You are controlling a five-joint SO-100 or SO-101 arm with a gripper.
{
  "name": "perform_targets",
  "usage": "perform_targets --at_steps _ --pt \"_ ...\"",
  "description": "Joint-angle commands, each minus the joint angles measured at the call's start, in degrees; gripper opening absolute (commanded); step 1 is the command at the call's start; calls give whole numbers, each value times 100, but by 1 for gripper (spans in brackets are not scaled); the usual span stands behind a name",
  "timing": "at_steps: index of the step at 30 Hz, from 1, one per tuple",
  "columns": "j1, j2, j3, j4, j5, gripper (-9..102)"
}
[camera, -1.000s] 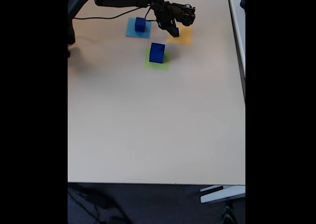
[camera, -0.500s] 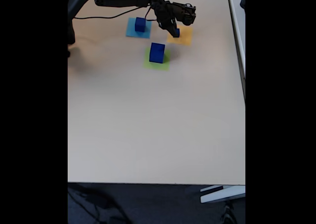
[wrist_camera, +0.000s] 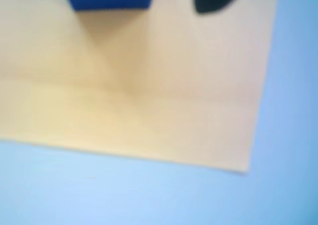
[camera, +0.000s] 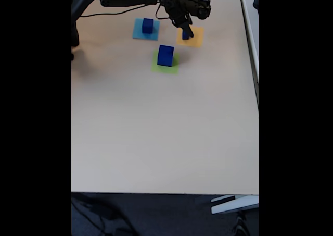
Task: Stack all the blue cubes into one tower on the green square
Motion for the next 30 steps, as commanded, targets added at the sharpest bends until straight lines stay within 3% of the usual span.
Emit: perform_targets --at_steps 1,17,30 --pt "132 378 -650 -167 -290 23" --pt "1046 2663 2364 141 -1011 21" --pt "1178 3234 3375 466 -1195 19"
